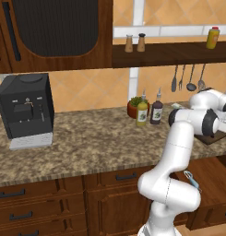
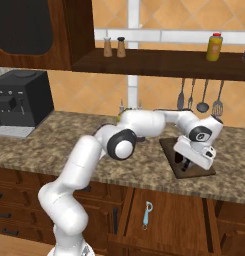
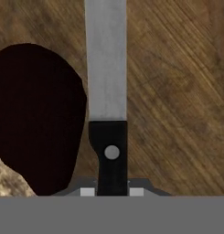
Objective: Place the appropriate cutting tool for cutting the avocado skin on the cutting board.
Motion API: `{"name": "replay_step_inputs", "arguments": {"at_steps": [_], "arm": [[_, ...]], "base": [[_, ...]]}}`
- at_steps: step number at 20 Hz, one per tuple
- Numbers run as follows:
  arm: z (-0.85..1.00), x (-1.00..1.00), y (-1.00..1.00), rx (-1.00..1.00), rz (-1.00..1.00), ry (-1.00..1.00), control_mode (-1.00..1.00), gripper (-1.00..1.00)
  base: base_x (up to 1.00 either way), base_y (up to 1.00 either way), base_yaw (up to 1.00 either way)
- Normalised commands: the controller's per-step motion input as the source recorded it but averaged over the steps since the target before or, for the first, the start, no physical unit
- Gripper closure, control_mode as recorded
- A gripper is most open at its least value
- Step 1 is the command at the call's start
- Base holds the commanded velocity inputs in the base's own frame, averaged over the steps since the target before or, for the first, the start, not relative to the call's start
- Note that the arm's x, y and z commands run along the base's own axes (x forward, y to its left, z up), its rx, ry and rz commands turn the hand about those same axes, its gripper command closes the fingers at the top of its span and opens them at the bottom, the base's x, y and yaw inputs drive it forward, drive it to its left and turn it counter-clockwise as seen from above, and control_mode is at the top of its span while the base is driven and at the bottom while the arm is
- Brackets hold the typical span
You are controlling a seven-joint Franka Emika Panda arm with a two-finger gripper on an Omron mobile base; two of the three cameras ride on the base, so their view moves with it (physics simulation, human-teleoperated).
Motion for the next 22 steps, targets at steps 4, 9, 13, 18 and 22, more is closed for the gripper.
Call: {"name": "replay_step_inputs", "arguments": {"at_steps": [4,9,13,18,22], "arm": [[-0.09,0.05,0.00,0.00,0.00,0.00,-1.00,1.00],[-0.18,0.00,0.00,0.00,0.00,0.00,-1.00,-1.00],[-0.26,0.04,0.00,0.00,0.00,0.00,-1.00,-1.00],[0.01,0.08,0.00,0.00,0.00,0.00,-1.00,-1.00],[0.72,-0.11,0.00,0.00,0.00,-0.01,-1.00,-1.00]], "base": [[0.00,0.00,0.00],[0.00,0.00,0.00],[0.00,0.00,0.00],[0.00,0.00,0.00],[0.00,0.00,0.00]]}}
